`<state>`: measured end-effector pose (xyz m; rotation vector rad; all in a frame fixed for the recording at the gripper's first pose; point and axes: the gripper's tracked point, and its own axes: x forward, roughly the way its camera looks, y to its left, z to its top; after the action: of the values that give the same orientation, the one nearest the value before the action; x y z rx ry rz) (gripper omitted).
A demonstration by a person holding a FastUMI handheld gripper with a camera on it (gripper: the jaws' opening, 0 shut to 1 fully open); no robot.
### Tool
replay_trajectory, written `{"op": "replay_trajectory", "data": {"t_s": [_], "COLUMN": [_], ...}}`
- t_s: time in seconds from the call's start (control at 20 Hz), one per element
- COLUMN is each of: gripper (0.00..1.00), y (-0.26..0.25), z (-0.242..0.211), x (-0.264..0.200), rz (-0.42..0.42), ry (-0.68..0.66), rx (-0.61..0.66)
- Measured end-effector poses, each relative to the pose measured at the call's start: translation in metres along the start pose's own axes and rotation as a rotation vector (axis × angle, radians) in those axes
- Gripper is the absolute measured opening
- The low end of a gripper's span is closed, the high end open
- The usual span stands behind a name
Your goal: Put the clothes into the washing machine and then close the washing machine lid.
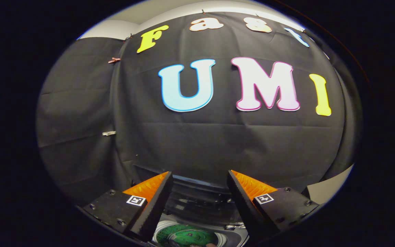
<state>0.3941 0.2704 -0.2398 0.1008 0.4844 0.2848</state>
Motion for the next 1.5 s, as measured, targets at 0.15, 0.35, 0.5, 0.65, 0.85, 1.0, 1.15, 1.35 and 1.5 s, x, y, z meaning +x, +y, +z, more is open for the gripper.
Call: {"op": "replay_trajectory", "data": {"t_s": [0.15,0.35,0.5,0.65,0.85,1.0,1.15,1.35,1.5], "gripper": [0.99,0.99,0.99,0.99,0.99,0.99,0.99,0.99,0.99], "y": [-0.020,-0.038,-0.048,-0.053,-0.057,-0.057,-0.056,-0.054,-0.052], "z": [0.002,-0.015,-0.025,-0.027,-0.030,-0.031,-0.032,-0.034,-0.035], "x": [0.007,0.017,0.022,0.023,0.024,0.023,0.018,0.009,0.000], "rz": [-0.093,-0.181,-0.217,-0.228,-0.246,-0.244,-0.244,-0.245,-0.233], "ry": [-0.024,0.028,0.057,0.070,0.081,0.100,0.131,0.158,0.175], "rx": [0.015,0.013,0.016,0.037,0.056,0.045,0.061,0.065,0.073]}}
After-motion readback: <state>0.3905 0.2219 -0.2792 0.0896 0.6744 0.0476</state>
